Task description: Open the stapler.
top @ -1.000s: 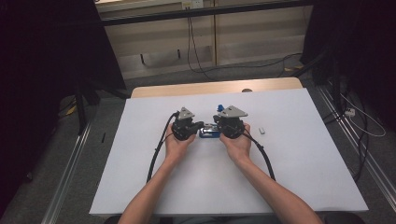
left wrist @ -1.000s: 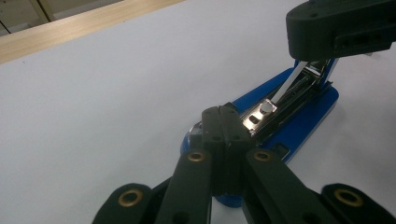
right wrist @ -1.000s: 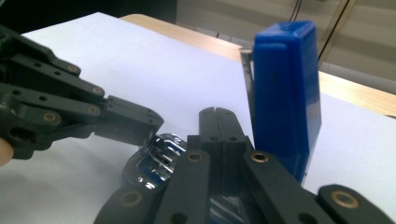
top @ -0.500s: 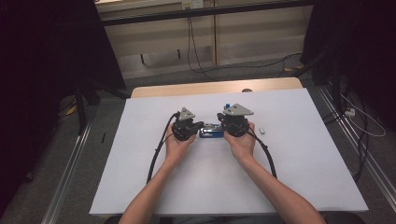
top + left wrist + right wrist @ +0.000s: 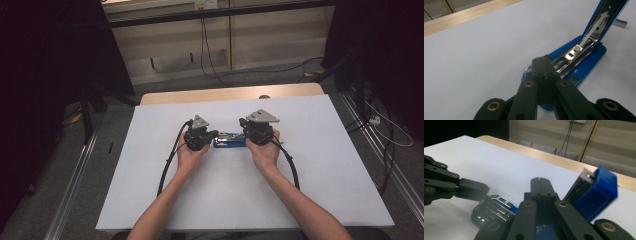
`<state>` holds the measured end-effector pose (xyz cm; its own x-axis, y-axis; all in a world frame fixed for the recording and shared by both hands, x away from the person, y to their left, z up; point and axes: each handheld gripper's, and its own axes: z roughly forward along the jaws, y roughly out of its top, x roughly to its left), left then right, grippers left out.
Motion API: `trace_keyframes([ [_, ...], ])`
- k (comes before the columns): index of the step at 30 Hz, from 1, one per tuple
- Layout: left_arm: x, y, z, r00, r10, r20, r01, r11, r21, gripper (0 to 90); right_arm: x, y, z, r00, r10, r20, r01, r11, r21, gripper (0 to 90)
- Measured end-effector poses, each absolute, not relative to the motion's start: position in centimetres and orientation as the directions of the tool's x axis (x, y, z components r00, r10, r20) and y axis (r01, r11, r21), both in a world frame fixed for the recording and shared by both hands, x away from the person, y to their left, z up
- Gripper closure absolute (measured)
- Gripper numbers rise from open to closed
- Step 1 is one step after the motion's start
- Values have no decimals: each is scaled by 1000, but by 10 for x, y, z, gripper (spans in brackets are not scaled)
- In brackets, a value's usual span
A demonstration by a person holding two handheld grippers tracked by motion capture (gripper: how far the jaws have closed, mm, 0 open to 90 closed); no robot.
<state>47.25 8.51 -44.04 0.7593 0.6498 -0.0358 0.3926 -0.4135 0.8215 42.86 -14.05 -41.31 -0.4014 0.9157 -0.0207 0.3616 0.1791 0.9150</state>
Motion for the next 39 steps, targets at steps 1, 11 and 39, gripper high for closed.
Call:
trace_keyframes([
  [1, 473, 85, -441, 759, 650, -38, 393, -412, 822, 900, 429, -142, -413, -401, 916, -14, 366, 174, 914, 900],
  [11, 472, 85, -440, 763, 646, -30, 388, -420, 820, 900, 428, -158, -411, -377, 926, -3, 364, 151, 919, 900],
  [39, 472, 85, -440, 762, 647, -32, 390, -419, 820, 900, 423, -198, -411, -377, 926, -28, 392, 187, 901, 900],
])
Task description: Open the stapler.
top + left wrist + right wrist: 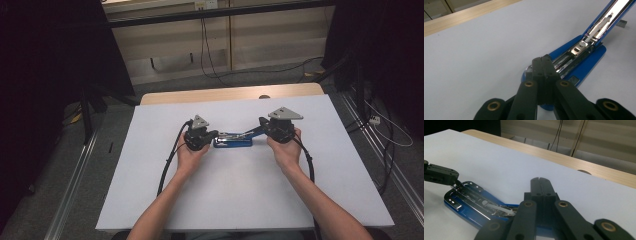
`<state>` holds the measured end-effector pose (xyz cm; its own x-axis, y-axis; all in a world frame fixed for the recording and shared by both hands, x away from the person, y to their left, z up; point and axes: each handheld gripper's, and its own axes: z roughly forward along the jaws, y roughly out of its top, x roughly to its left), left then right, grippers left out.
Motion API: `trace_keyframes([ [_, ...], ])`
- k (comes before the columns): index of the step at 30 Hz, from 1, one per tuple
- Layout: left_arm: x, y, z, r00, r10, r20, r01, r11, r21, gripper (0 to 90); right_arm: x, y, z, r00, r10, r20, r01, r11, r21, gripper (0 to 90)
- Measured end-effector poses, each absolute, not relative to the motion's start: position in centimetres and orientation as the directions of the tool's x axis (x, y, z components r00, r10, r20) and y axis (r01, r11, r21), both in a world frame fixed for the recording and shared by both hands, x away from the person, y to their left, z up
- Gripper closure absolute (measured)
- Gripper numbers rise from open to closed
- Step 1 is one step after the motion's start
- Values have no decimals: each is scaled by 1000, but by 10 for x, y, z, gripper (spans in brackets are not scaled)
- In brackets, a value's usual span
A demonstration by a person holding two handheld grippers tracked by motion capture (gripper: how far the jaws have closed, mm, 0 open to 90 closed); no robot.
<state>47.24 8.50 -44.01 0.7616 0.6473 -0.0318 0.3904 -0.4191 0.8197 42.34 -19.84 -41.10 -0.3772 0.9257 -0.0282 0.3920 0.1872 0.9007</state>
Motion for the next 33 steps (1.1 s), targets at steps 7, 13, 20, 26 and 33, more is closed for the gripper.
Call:
trace_keyframes([
  [7, 472, 85, -440, 760, 650, -29, 392, -421, 818, 900, 421, -209, -417, -366, 930, -5, 417, 169, 893, 900],
  [13, 472, 85, -440, 759, 650, -32, 392, -418, 819, 900, 418, -216, -419, -362, 932, -13, 423, 177, 888, 900],
  [20, 472, 85, -440, 760, 649, -32, 391, -418, 820, 900, 418, -220, -425, -362, 932, -12, 446, 185, 876, 900],
  [26, 472, 85, -440, 761, 648, -32, 391, -418, 820, 900, 415, -225, -429, -360, 933, -7, 460, 184, 869, 900],
  [33, 472, 85, -440, 759, 650, -36, 394, -415, 820, 900, 415, -225, -432, -370, 929, -12, 465, 196, 863, 900],
])
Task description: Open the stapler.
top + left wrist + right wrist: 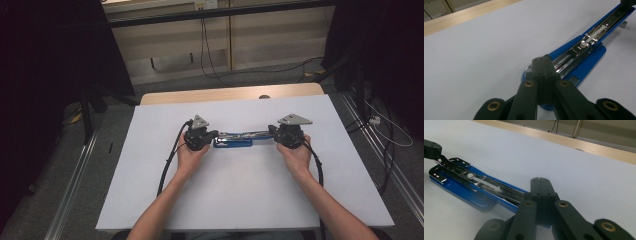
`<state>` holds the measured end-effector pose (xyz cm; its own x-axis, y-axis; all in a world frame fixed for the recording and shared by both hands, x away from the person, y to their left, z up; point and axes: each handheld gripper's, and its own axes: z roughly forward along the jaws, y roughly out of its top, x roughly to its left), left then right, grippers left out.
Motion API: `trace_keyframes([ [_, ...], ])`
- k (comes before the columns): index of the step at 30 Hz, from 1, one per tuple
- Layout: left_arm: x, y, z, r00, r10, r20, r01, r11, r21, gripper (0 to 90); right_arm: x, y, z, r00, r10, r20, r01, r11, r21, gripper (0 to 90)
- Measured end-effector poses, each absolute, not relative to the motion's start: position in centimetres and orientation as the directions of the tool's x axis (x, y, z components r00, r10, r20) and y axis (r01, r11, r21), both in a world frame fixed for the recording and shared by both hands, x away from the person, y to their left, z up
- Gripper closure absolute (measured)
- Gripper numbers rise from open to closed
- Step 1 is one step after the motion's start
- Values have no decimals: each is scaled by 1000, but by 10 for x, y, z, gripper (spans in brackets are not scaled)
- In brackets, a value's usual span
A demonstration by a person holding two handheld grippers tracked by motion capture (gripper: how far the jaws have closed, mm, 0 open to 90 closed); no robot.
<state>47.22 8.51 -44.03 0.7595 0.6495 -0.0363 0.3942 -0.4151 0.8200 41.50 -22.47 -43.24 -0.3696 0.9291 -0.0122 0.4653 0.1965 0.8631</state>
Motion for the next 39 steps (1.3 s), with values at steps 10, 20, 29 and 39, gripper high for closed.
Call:
trace_keyframes([
  [10, 473, 86, -440, 757, 652, -50, 403, -406, 820, 900, 415, -225, -434, -373, 928, -5, 467, 193, 863, 900],
  [20, 473, 86, -438, 754, 653, -73, 410, -381, 828, 900, 416, -227, -435, -369, 930, 5, 470, 182, 864, 900],
  [29, 472, 86, -437, 756, 651, -70, 399, -373, 838, 900, 417, -229, -435, -363, 932, 8, 474, 177, 863, 900],
  [39, 470, 82, -436, 773, 629, -86, 391, -365, 845, 776, 416, -231, -433, -362, 932, 20, 473, 165, 865, 856],
])
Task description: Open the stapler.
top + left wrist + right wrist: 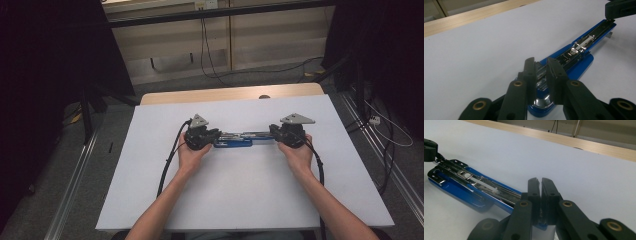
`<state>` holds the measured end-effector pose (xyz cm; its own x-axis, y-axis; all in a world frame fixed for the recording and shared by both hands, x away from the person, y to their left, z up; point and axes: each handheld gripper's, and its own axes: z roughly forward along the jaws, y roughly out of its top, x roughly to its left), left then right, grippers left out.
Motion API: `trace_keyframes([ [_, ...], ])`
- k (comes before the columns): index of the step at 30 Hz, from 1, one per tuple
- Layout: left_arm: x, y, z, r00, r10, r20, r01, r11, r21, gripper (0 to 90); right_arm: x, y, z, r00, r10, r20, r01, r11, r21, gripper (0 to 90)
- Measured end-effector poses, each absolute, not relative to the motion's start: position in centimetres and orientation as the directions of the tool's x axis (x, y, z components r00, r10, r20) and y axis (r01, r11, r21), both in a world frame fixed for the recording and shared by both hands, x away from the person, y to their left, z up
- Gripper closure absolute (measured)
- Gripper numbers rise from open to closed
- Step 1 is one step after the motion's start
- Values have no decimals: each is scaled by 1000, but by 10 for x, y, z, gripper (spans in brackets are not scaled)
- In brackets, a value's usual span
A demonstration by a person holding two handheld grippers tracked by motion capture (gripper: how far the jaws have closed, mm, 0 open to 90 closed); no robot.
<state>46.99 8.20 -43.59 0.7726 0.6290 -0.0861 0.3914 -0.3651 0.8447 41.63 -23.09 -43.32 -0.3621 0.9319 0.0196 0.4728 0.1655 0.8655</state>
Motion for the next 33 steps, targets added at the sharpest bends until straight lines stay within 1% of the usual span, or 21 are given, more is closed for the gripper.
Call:
trace_keyframes([
  [2, 469, 81, -435, 764, 641, -76, 386, -359, 850, 726, 416, -231, -432, -362, 932, 24, 471, 161, 867, 839],
  [3, 469, 81, -434, 761, 644, -78, 387, -353, 852, 676, 416, -232, -432, -361, 932, 23, 469, 160, 868, 827],
  [6, 469, 84, -431, 747, 659, -91, 398, -333, 855, 617, 416, -234, -431, -361, 932, 34, 471, 151, 869, 793],
  [8, 470, 87, -430, 743, 663, -97, 403, -327, 855, 531, 416, -235, -430, -357, 933, 42, 474, 142, 869, 763],
  [10, 470, 90, -428, 739, 667, -95, 404, -326, 855, 480, 415, -236, -430, -355, 933, 55, 480, 131, 867, 728],
  [11, 469, 91, -427, 733, 673, -92, 404, -322, 856, 436, 415, -237, -429, -358, 932, 57, 480, 131, 867, 715],
  [14, 467, 95, -424, 716, 694, -76, 394, -312, 865, 309, 415, -237, -429, -364, 928, 76, 485, 119, 866, 637],
  [16, 466, 96, -422, 713, 697, -78, 393, -304, 868, 234, 414, -237, -428, -373, 924, 85, 486, 117, 866, 620],
  [19, 463, 99, -420, 704, 706, -78, 395, -297, 869, 135, 414, -236, -427, -373, 925, 78, 475, 118, 872, 534],
  [22, 460, 103, -418, 707, 703, -79, 397, -302, 867, 58, 413, -235, -426, -369, 927, 68, 464, 121, 877, 424],
  [25, 456, 107, -417, 707, 705, -58, 385, -315, 868, 49, 414, -235, -426, -384, 919, 89, 464, 109, 879, 355],
  [27, 452, 110, -416, 713, 699, -54, 376, -316, 871, 49, 413, -233, -426, -387, 918, 83, 469, 119, 875, 302],
  [30, 450, 115, -417, 714, 693, -102, 394, -277, 876, 49, 413, -232, -426, -379, 922, 82, 466, 114, 877, 243],
  [33, 447, 118, -416, 712, 694, -106, 393, -269, 879, 49, 412, -232, -425, -381, 922, 69, 466, 127, 876, 201],
])
